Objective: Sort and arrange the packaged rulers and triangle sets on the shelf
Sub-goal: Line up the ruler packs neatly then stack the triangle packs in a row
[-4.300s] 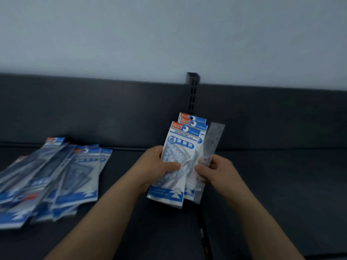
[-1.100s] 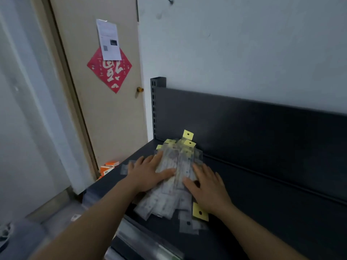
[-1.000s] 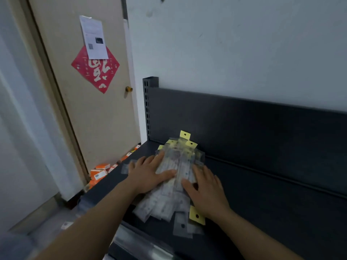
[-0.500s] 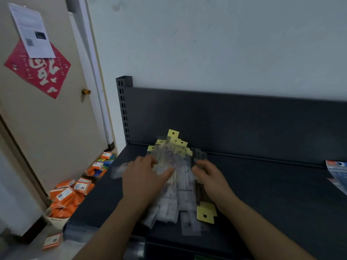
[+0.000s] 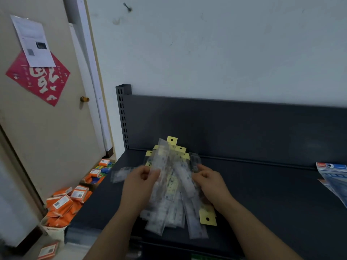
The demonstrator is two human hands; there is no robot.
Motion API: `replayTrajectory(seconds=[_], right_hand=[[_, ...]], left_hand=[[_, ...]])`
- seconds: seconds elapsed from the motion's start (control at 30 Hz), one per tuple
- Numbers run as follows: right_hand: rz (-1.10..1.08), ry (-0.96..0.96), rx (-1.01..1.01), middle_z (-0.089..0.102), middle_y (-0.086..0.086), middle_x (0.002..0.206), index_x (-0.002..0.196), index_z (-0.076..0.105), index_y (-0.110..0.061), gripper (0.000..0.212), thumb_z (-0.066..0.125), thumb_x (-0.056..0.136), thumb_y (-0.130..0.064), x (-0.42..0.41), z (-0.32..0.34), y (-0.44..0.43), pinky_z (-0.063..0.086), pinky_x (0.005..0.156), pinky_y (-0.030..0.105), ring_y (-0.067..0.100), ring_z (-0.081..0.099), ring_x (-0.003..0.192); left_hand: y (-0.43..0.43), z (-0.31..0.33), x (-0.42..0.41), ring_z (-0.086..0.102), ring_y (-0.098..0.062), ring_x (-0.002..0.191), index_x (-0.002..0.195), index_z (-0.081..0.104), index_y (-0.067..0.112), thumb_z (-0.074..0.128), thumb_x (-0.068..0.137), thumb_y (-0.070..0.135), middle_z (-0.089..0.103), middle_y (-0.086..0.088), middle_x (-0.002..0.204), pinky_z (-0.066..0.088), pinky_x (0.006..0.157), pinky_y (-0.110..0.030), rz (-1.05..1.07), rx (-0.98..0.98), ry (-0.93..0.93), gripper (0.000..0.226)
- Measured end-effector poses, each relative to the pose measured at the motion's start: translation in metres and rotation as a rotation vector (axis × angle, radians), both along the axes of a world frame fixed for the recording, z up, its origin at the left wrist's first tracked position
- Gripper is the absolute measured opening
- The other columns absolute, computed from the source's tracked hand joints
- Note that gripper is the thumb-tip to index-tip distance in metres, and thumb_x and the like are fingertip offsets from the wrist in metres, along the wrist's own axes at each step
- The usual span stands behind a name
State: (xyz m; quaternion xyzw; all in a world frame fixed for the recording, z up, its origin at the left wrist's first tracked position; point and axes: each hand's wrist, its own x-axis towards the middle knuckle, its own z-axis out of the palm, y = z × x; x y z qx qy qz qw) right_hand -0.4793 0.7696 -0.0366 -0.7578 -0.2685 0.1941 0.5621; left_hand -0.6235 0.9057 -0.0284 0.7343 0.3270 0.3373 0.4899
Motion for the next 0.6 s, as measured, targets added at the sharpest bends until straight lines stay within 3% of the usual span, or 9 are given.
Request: replayTrajectory(seconds=[0.07,0.2,0.27,0.4,0.5,0.6], right_hand=[[0.012,-0.008,0.004,0.036,-0.005,0.151,0.060,0.062,-0.004,0.035,0.061,0.092,-0.019,-0.002,0.002,-0.002,0.032,0.097,0.024,0.010,0.037,0.136],[0.051,-0.069,-0.036,0.034,-0.004,0.151,0.070,0.067,-0.007,0.031,0.075,0.079,-0.036,-0.003,0.002,0.000,0.032,0.105,0.031,0.011,0.033,0.138],[0.075,-0.103,-0.084,0.032,-0.005,0.152,0.075,0.067,-0.002,0.033,0.082,0.072,-0.032,-0.001,-0.001,0.002,0.034,0.107,0.034,0.013,0.032,0.139],[0.062,-0.051,-0.042,0.036,-0.004,0.150,0.062,0.067,-0.001,0.029,0.073,0.083,-0.020,0.004,-0.003,-0.001,0.034,0.108,0.032,0.010,0.036,0.137],[0.024,-0.008,0.002,0.042,-0.007,0.146,0.074,0.073,0.001,0.023,0.066,0.088,-0.016,0.007,-0.005,-0.003,0.036,0.109,0.038,0.010,0.043,0.131],[-0.042,0.118,0.158,0.064,-0.006,0.122,0.081,0.077,-0.018,0.016,0.064,0.090,-0.016,0.003,0.003,-0.004,0.050,0.096,0.034,0.009,0.061,0.108]], left_hand=[[-0.003,0.002,-0.004,0.063,-0.029,0.071,0.080,0.066,0.013,0.062,0.091,0.028,0.074,0.002,0.073,0.042,0.060,-0.023,0.015,-0.038,-0.041,0.018],[-0.008,0.002,-0.010,0.064,-0.014,0.064,0.083,0.066,0.015,0.059,0.093,0.027,0.074,0.010,0.072,0.043,0.056,-0.023,0.058,-0.060,-0.065,0.016],[-0.008,0.001,-0.011,0.066,-0.008,0.065,0.083,0.066,0.014,0.059,0.093,0.026,0.074,0.009,0.072,0.043,0.059,-0.023,0.061,-0.067,-0.068,0.017],[-0.009,0.000,-0.013,0.070,-0.017,0.077,0.086,0.066,0.011,0.059,0.094,0.024,0.075,0.008,0.076,0.049,0.063,-0.022,0.032,-0.088,-0.070,0.017],[-0.009,0.001,-0.017,0.072,-0.012,0.079,0.090,0.065,0.010,0.058,0.094,0.024,0.076,0.005,0.077,0.053,0.069,-0.029,0.026,-0.116,-0.085,0.016],[-0.010,0.006,-0.024,0.073,-0.017,0.073,0.096,0.062,0.006,0.054,0.097,0.022,0.076,-0.003,0.082,0.056,0.058,-0.027,0.007,-0.191,-0.147,0.018]])
